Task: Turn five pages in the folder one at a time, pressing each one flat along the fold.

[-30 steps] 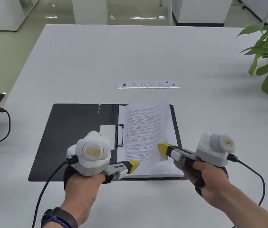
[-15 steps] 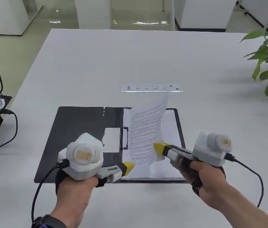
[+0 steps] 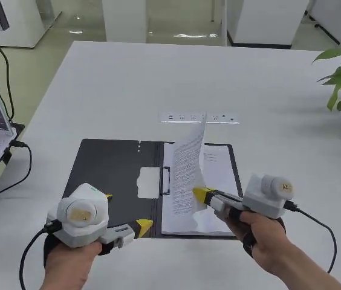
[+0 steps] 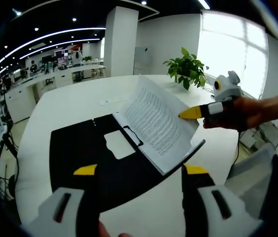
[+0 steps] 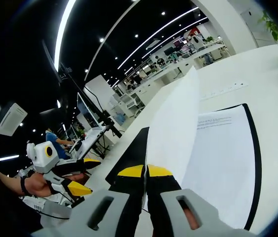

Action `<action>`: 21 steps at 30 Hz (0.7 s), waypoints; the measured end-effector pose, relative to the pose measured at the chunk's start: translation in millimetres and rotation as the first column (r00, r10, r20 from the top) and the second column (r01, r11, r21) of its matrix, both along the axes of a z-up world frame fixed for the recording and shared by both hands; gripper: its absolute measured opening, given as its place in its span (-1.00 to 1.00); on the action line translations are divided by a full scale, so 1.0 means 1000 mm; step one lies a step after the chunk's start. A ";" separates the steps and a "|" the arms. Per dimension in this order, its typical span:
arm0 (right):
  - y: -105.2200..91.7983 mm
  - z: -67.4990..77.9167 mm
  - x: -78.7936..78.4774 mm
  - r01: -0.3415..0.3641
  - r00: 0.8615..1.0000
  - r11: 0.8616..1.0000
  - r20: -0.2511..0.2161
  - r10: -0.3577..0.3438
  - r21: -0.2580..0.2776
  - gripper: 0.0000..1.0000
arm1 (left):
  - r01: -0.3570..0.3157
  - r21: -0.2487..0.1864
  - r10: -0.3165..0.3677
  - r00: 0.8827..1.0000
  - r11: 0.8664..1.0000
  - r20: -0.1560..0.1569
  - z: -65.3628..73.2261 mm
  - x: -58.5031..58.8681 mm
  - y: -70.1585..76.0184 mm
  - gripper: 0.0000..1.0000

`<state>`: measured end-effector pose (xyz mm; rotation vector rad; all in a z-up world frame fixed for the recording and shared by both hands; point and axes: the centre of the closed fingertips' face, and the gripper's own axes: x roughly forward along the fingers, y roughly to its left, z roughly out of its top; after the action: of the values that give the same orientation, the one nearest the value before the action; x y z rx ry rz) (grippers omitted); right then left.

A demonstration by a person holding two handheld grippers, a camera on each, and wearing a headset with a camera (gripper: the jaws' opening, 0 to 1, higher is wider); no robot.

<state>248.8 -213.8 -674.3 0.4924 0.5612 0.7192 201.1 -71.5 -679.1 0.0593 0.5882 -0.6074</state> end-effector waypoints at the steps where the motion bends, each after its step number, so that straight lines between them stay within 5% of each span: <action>1: 0.002 0.000 0.001 0.003 1.000 1.000 -0.001 -0.003 0.004 -1.00 | -0.002 0.001 0.002 1.000 1.000 0.000 0.000 -0.001 0.003 0.35; 21: 0.069 0.010 0.003 -0.065 0.998 0.998 0.016 0.065 0.022 -1.00 | -0.026 0.005 0.026 0.999 1.000 0.025 0.010 -0.014 0.052 0.36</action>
<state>251.8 -144.9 -664.7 0.4906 0.5571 0.7911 186.7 -19.8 -668.7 0.0642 0.5656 -0.5793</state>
